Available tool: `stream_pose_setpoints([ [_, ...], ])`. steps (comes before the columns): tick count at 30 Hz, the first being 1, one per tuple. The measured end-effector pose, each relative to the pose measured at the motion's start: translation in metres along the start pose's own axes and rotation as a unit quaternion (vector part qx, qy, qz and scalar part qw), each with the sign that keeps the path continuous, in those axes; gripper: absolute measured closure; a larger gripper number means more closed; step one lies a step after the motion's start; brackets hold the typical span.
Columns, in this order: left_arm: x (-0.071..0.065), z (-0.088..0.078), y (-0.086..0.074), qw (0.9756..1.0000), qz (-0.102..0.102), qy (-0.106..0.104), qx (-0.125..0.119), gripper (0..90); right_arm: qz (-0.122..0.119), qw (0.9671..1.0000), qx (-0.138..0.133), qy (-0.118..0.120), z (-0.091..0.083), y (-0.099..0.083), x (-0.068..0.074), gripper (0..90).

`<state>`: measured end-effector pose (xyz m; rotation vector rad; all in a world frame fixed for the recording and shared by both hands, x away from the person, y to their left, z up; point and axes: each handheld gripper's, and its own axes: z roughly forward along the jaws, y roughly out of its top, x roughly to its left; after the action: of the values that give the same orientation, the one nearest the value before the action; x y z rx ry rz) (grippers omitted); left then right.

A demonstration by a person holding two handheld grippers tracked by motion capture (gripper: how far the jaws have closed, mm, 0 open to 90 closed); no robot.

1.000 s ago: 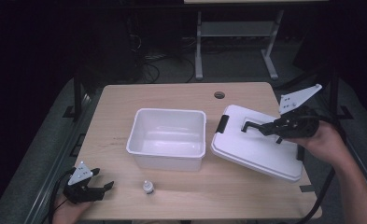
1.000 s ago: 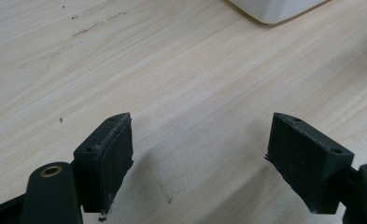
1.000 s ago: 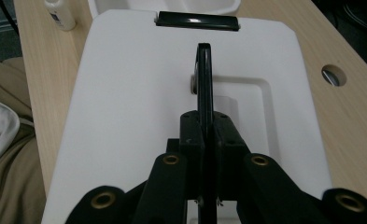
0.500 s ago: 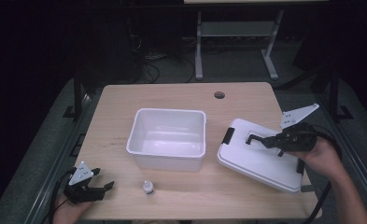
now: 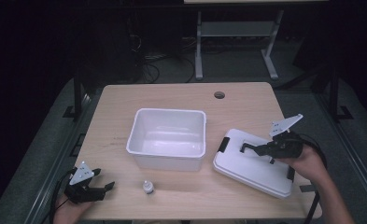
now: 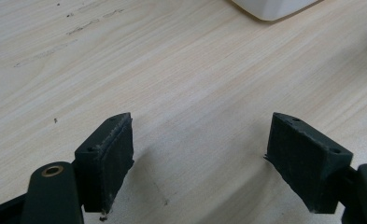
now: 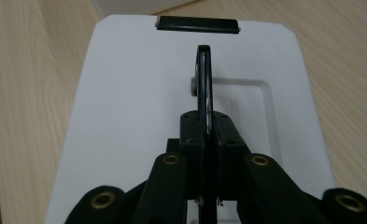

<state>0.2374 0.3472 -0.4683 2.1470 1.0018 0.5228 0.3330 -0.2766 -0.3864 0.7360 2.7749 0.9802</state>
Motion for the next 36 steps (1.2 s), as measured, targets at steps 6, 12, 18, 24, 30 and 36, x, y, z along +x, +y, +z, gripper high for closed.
stream_pose_setpoints([
  [6,0.000,0.000,-0.001,1.0000,-0.002,0.000,0.000,22.8,0.003,1.0000,0.006,0.003,0.012,-0.005,0.000,83.7],
  [12,-0.001,0.000,0.001,1.0000,0.003,-0.002,0.002,22.8,0.016,0.9998,0.009,0.009,0.022,-0.011,0.000,83.5],
  [18,-0.002,0.001,0.001,1.0000,0.004,-0.001,0.003,22.8,0.025,0.9996,-0.001,0.016,0.025,-0.016,0.001,82.7],
  [24,-0.002,0.001,0.001,1.0000,0.005,-0.001,0.001,22.8,0.026,0.9994,-0.013,0.021,0.023,-0.017,0.004,76.5],
  [30,-0.004,0.002,0.003,0.9999,0.011,-0.003,0.002,22.8,0.028,0.9991,-0.022,0.021,0.020,-0.018,0.014,65.3],
  [36,-0.005,0.003,0.003,0.9999,0.011,-0.007,0.002,23.1,0.026,0.9989,-0.033,0.022,0.018,-0.017,0.023,56.5],
])
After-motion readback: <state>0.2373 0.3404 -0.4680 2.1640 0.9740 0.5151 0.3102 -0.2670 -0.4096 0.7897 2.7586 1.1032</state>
